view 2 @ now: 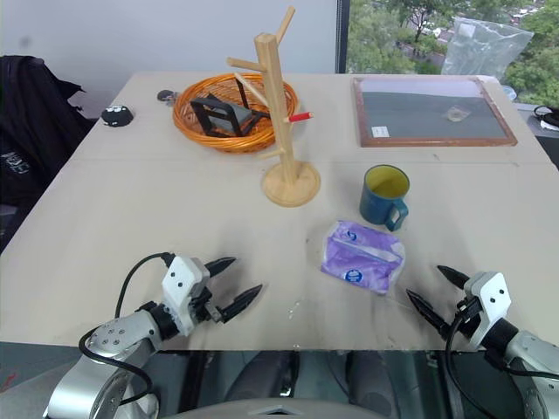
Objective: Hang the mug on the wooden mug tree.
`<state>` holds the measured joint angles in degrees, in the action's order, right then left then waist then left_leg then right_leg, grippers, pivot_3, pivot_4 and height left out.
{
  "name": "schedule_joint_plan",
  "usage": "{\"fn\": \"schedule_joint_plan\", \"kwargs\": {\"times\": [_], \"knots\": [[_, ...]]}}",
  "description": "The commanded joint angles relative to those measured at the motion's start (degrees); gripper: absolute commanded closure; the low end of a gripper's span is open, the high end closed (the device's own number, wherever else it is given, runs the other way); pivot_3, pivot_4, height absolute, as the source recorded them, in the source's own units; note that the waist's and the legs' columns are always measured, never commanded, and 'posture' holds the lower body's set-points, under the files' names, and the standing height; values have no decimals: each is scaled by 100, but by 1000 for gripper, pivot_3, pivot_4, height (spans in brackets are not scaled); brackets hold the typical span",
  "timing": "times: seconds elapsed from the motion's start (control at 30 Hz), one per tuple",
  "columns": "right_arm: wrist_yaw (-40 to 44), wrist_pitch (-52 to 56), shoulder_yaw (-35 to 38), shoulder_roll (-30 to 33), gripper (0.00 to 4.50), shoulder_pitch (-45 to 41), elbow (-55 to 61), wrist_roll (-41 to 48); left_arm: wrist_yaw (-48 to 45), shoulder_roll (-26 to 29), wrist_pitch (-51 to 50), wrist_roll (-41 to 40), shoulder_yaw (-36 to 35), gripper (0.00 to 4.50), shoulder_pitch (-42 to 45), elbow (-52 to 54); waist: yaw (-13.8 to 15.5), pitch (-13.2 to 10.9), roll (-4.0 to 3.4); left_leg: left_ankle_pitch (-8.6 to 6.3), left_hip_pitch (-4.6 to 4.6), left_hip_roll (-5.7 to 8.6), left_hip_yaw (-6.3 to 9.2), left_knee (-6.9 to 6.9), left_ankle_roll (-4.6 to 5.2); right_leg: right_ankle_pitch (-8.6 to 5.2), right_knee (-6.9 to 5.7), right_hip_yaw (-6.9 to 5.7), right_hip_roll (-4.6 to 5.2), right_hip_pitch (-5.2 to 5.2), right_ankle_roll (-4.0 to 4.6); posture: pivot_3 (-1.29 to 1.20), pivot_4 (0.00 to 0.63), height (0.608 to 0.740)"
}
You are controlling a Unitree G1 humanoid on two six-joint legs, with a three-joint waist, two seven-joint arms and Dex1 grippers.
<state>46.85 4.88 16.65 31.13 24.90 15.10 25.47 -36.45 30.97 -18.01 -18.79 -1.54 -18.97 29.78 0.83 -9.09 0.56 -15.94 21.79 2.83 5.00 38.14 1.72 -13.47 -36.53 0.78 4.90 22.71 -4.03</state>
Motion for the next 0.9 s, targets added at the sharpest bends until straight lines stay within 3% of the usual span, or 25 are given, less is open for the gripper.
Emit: {"fn": "schedule_joint_plan", "kwargs": {"times": [0.03, 0.73, 0.9], "knots": [[34, -106, 154, 55, 57, -43, 104, 45, -73, 38, 95, -84, -96, 0, -23, 177, -2, 0, 0, 0, 0, 0, 0, 0, 0, 0, 0, 0, 0, 0, 0, 0, 150, 740], [-13, -256, 184, 54, 57, -16, 129, -58, -349, 26, 413, -59, -61, 0, 75, -220, -2, 0, 0, 0, -1, 0, 0, 0, 0, 0, 0, 0, 0, 0, 0, 0, 150, 740], [47, -157, 339, 252, 57, 187, 1113, 211, -827, 216, 538, -309, -195, 0, 313, -370, 0, -5, -8, 0, 1, 0, 0, 0, 0, 0, 0, -1, -1, 0, 0, 0, 150, 740]]}}
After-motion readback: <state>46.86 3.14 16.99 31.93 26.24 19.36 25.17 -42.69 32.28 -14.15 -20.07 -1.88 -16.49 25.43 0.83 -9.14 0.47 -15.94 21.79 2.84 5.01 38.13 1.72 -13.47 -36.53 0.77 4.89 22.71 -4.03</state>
